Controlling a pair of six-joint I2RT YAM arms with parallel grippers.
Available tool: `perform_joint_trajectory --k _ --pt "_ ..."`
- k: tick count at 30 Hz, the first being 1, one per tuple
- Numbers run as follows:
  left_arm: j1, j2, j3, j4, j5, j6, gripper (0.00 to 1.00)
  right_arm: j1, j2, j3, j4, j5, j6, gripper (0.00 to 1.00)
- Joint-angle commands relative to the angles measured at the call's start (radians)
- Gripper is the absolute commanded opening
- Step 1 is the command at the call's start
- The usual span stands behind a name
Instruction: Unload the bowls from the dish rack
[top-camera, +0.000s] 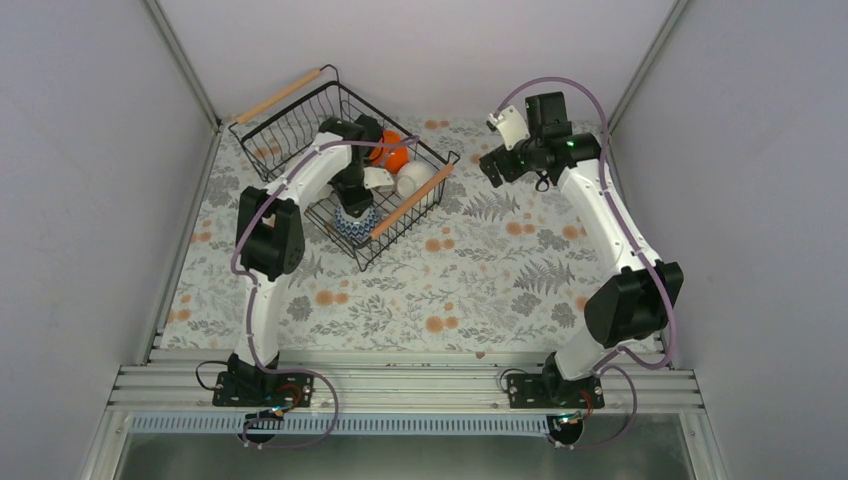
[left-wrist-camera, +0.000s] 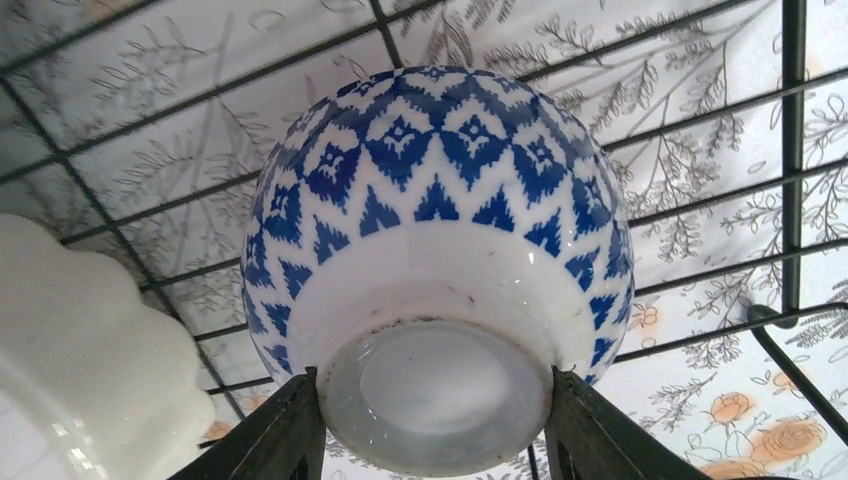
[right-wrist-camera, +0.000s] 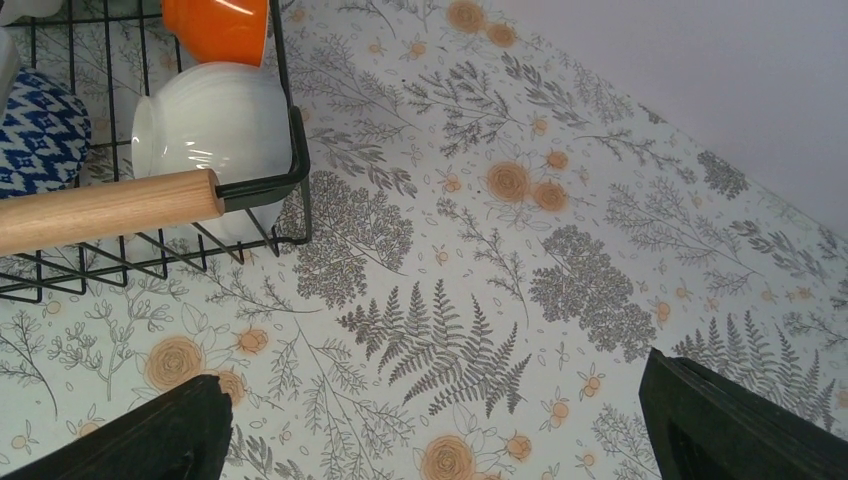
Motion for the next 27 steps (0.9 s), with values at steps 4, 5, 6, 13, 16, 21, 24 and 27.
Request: perform_joint_trajectory --k 4,5,6,13,16,21,24,27 --pt "-0.006 -0.039 0.153 0.011 -0.040 -0.062 0.06 0.003 -0.074 -0.003 0.056 0.037 0.012 1.00" --pt "-0.007 -0.053 0.170 0.010 -0.034 -0.070 0.05 0.002 -0.081 -0.002 0.062 0.036 0.018 1.00" --pt "-0.006 -0.065 0.186 0.011 -0.032 -0.080 0.04 0.001 -0.087 0.000 0.067 0.034 0.023 1.00" --pt "-0.007 -0.113 0.349 0.012 0.022 -0.169 0.02 -0.024 -0.098 0.073 0.043 -0.154 0.076 1.00" --pt "-0.007 -0.134 0.398 0.014 0.092 -0.194 0.02 -0.030 -0.088 0.088 0.021 -0.330 0.106 1.00" --pt "-0.006 -0.201 0.401 0.072 0.226 -0.230 0.02 -0.032 -0.047 0.087 0.026 -0.566 0.151 1.00" --pt "-0.007 -0.237 0.369 0.115 0.324 -0.247 0.02 -0.031 0.000 0.089 0.049 -0.676 0.167 1.00" --pt "-0.009 -0.254 0.351 0.142 0.420 -0.263 0.02 -0.033 0.089 0.137 0.028 -0.779 0.173 1.00"
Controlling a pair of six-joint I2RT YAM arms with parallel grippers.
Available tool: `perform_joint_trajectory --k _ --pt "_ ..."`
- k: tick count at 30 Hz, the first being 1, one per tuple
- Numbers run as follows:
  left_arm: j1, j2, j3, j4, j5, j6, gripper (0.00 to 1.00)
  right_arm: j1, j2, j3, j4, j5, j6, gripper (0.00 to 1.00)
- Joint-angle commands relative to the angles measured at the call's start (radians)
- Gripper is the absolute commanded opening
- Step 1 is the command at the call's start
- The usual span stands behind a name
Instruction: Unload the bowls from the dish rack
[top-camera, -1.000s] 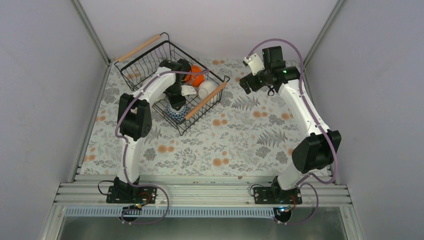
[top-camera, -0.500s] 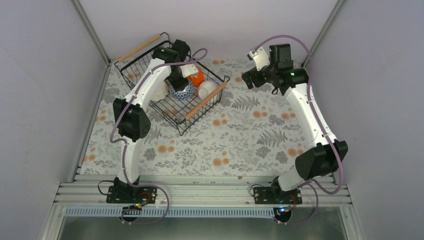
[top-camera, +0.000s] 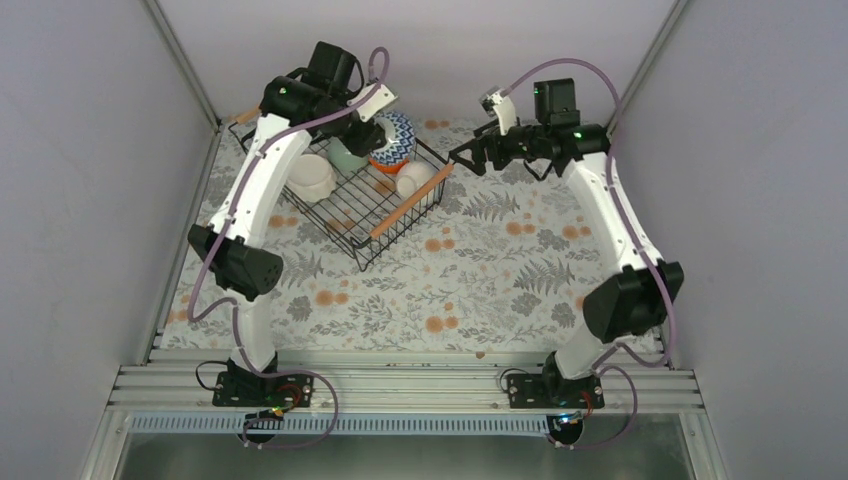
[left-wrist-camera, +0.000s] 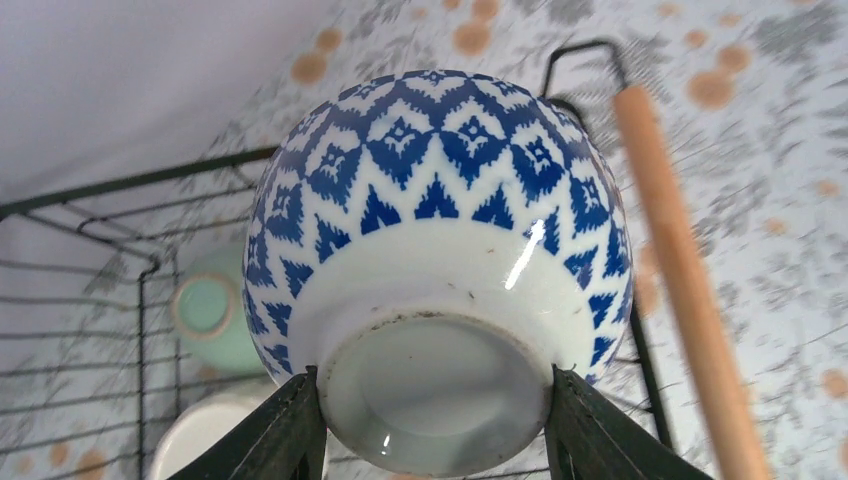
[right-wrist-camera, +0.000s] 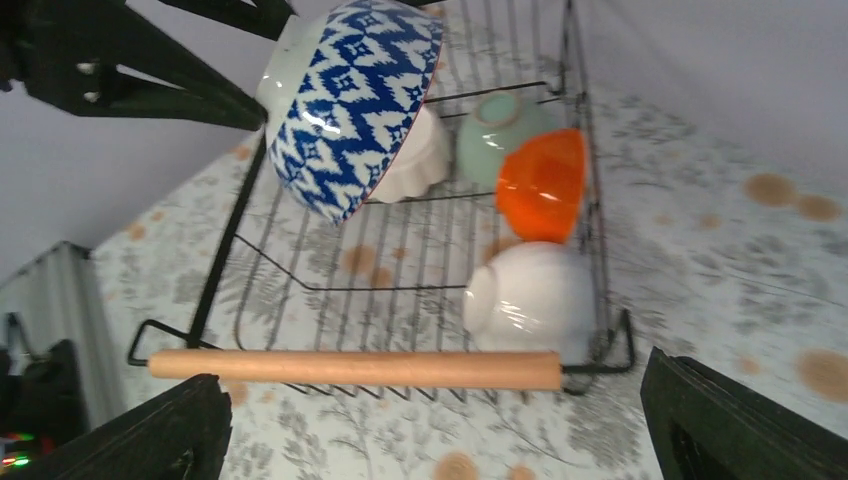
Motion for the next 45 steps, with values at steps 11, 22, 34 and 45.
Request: perform_joint_trajectory --k 11,22,34,45 --pt "-0.066 -0.002 0.024 0.067 0.230 -0.042 0.02 -0.005 0.285 0.169 -0.055 -0.554 -0.009 1.00" --pt "-0.076 0.079 0.080 0.062 0.225 -0.037 0.02 -0.007 0.314 0.183 -0.043 -0.712 -0.017 0.78" --pt "-0.086 0.119 0.161 0.053 0.264 -0.037 0.02 -0.001 0.328 0.134 0.030 -0.715 0.051 0.57" --pt "-0.109 0.124 0.168 0.035 0.315 -0.031 0.02 0.011 0.353 0.153 0.046 -0.714 0.069 0.12"
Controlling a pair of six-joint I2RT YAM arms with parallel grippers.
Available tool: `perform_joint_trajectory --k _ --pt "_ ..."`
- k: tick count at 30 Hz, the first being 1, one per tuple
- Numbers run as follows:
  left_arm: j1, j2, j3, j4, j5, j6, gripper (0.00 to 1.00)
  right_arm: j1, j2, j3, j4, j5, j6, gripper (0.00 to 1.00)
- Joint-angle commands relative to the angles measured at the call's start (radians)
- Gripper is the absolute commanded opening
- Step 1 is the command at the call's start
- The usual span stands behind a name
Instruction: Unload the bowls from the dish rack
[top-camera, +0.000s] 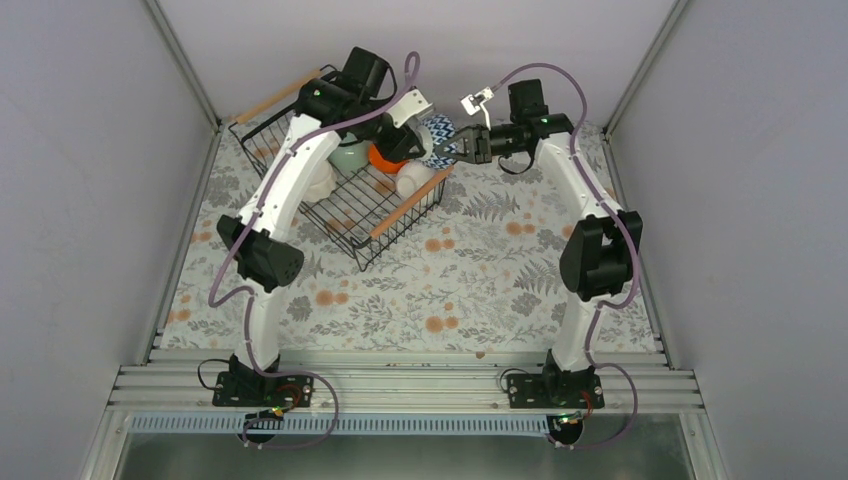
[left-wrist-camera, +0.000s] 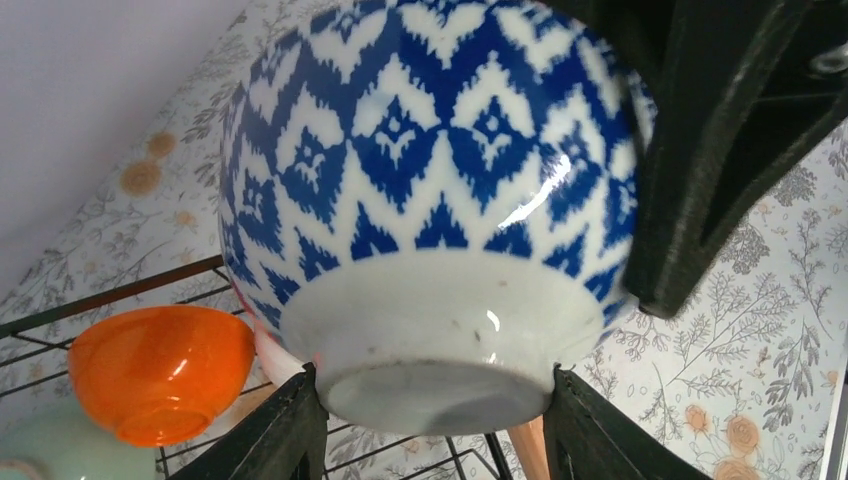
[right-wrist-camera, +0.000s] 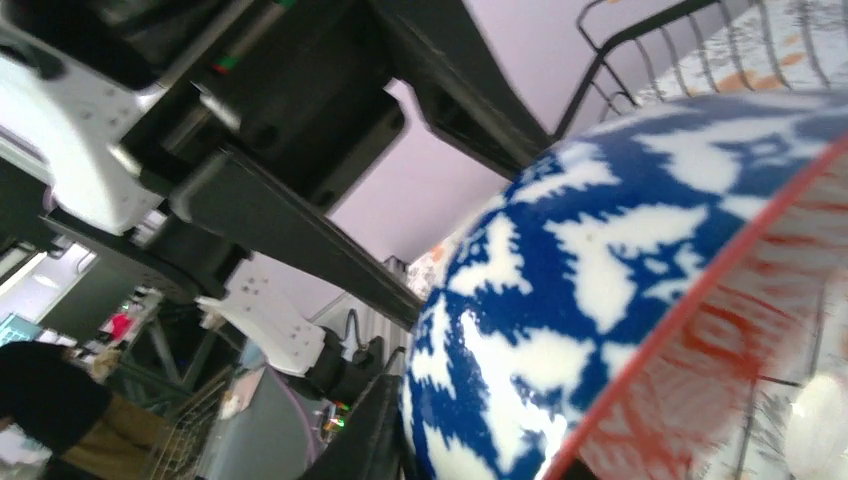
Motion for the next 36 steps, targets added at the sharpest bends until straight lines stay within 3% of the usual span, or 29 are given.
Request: perform_joint_trajectory --k 1,3,4,5,7,8,14,17,22,26,28,32,36 --pt "-0.022 0.010 0.038 0.019 0.068 -0.006 0.03 0.015 0.011 0.015 0.026 -0.021 -0.004 0.08" --pt "-0.025 0.014 0.039 0.013 0.071 0.000 0.07 0.016 0.003 0.013 0.024 -0.025 -0.005 0.04" --pt "-0.025 0.015 0.039 0.007 0.073 0.005 0.18 0.014 -0.005 0.013 0.022 -0.027 -0.006 0.04" --pt "-0.025 0.014 0.040 0.007 0.068 0.005 0.36 0.015 -0.013 0.014 0.017 -0.031 -0.010 0.04" --pt "-0.025 0.007 0.035 0.006 0.050 0.004 0.86 0.013 -0.039 0.009 0.010 -0.034 -0.022 0.04" --pt "-0.025 0.000 0.036 0.006 0.041 0.004 0.97 0.013 -0.054 0.005 0.010 -0.032 -0.022 0.04" --pt "-0.010 -0.075 0.027 0.012 -0.019 0.017 1.00 -0.026 -0.173 -0.041 0.038 0.047 0.006 0.04" --pt "0.003 -0.153 -0.039 0.045 -0.093 0.028 1.00 -0.064 -0.232 -0.045 0.031 0.195 0.000 0.04" --pt "0.010 -0.359 -0.331 0.230 -0.338 0.050 1.00 -0.123 -0.279 -0.010 -0.057 0.557 -0.041 0.03" --pt "0.018 -0.490 -0.589 0.388 -0.645 0.080 1.00 -0.186 -0.240 0.017 -0.152 0.874 -0.097 0.04" --pt "0.034 -0.518 -0.689 0.431 -0.762 0.093 1.00 -0.230 -0.225 -0.016 -0.166 0.946 -0.136 0.04" --pt "0.076 -0.554 -0.865 0.501 -0.837 0.118 1.00 -0.275 -0.185 -0.104 -0.178 1.085 -0.211 0.04" --pt "0.133 -0.568 -0.934 0.546 -0.829 0.112 1.00 -0.280 -0.137 -0.204 -0.150 1.236 -0.263 0.04"
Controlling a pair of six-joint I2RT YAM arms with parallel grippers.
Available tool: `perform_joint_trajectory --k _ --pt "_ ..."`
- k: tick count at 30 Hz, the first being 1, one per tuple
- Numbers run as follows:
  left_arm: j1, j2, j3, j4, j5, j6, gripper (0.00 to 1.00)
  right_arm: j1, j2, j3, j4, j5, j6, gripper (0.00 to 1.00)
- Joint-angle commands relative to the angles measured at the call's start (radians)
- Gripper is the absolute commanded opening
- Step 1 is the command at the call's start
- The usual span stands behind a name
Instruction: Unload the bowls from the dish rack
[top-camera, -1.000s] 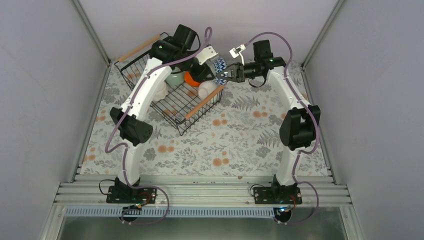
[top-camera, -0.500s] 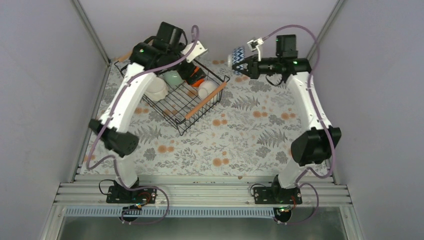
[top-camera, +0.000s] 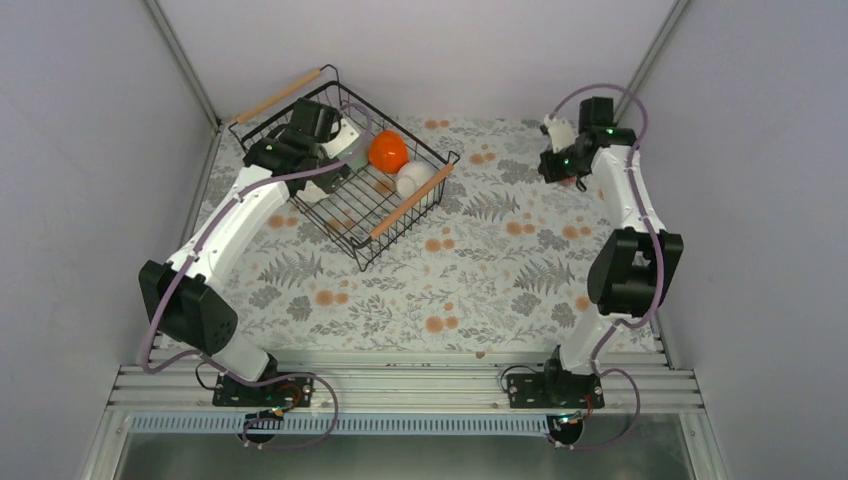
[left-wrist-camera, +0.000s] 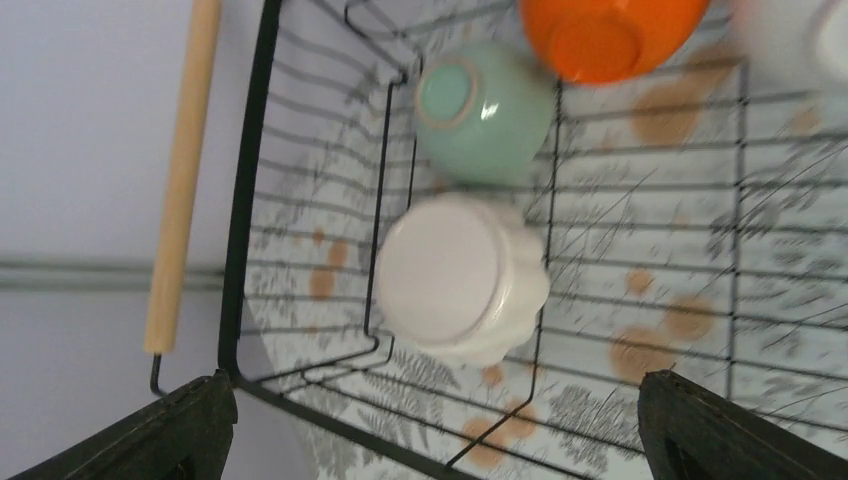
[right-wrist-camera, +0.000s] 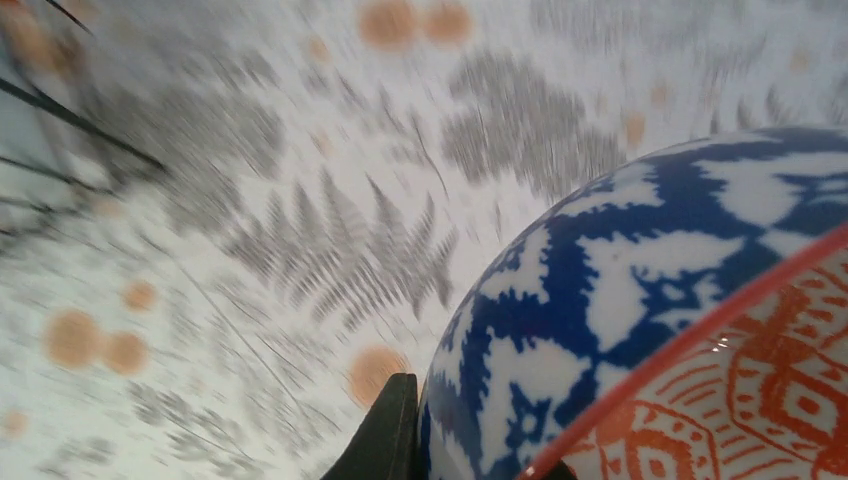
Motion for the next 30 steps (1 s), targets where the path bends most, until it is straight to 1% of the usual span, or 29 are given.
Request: perform_joint_trajectory --k 1,5,11,14,23,28,29,30 --pt "0.050 -0.022 -0.038 0.095 -0.085 0.011 1.00 0.004 0.061 -0.083 -0.002 0.232 -0.106 0.04" --pt "0.066 -0.013 -0.047 0.122 -0.135 0.028 1.00 0.010 0.137 -0.092 -0.028 0.305 -0.128 0.04" --pt "0.071 0.041 -0.018 0.141 -0.188 0.068 1.00 0.035 0.193 -0.107 -0.040 0.422 -0.151 0.04" --pt "0.073 0.069 -0.008 0.140 -0.188 0.071 1.00 0.044 0.217 -0.110 -0.038 0.476 -0.153 0.04" --pt "0.073 0.112 0.005 0.127 -0.179 0.077 1.00 0.078 0.269 -0.091 -0.057 0.552 -0.150 0.04" --pt "0.075 0.146 0.038 0.107 -0.164 0.079 1.00 0.087 0.279 -0.080 -0.062 0.564 -0.145 0.04" --pt "0.075 0.154 0.049 0.100 -0.156 0.078 1.00 0.088 0.281 -0.080 -0.061 0.570 -0.144 0.05" --pt "0.076 0.162 0.060 0.092 -0.147 0.077 1.00 0.089 0.281 -0.082 -0.054 0.579 -0.142 0.11"
